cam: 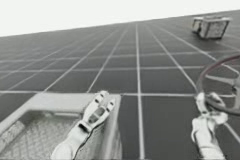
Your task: Pick up and drop off the object
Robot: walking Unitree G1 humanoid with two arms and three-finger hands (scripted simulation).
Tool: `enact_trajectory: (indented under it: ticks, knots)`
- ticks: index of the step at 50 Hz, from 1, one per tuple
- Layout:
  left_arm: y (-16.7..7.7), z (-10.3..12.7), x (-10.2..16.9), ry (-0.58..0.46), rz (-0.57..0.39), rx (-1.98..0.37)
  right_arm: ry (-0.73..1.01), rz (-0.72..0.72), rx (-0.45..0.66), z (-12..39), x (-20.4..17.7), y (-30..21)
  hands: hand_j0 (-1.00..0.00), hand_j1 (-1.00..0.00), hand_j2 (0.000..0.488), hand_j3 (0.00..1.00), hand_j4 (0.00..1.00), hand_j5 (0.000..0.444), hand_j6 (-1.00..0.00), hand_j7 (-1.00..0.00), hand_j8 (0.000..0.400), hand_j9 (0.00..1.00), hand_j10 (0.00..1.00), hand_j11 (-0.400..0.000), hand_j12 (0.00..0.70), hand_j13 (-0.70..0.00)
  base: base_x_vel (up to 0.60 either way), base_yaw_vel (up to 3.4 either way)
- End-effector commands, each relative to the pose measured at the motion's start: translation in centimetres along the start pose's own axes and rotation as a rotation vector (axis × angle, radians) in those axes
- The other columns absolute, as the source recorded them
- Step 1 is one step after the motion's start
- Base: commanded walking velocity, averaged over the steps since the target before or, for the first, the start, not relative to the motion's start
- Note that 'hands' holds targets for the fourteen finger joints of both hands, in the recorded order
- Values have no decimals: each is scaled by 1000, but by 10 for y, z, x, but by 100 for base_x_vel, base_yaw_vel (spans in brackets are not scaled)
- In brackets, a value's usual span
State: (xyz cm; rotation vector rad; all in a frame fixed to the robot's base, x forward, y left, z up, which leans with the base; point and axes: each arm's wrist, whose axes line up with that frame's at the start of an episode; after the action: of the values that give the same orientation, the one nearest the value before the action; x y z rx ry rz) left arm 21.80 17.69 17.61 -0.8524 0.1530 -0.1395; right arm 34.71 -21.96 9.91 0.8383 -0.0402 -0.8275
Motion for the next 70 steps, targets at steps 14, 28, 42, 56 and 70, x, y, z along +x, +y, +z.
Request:
enact_trajectory:
  ticks: [14, 28, 42, 56, 70]
  knots:
    - [-7, -1, 3, 9, -17, 14, -26, -5, 19, 9, 4, -4, 0, 0, 0, 1000, 1000, 0, 0, 0, 0, 1000, 1000, -400, 0, -700, 59, -2]
    - [-7, -1, 3, 9, -17, 14, -26, -5, 19, 9, 4, -4, 0, 0, 0, 1000, 1000, 0, 0, 0, 0, 1000, 1000, -400, 0, -700, 59, -2]
    - [-7, -1, 3, 9, -17, 14, -26, -5, 19, 9, 4, -4, 0, 0, 0, 1000, 1000, 0, 0, 0, 0, 1000, 1000, -400, 0, -700, 60, 0]
    - [-7, -1, 3, 9, -17, 14, -26, -5, 19, 9, 4, -4, 0, 0, 0, 1000, 1000, 0, 0, 0, 0, 1000, 1000, -400, 0, -700, 59, 1]
    - [-7, -1, 3, 9, -17, 14, -26, -5, 19, 9, 4, -4, 0, 0, 0, 1000, 1000, 0, 0, 0, 0, 1000, 1000, -400, 0, -700, 59, 2]
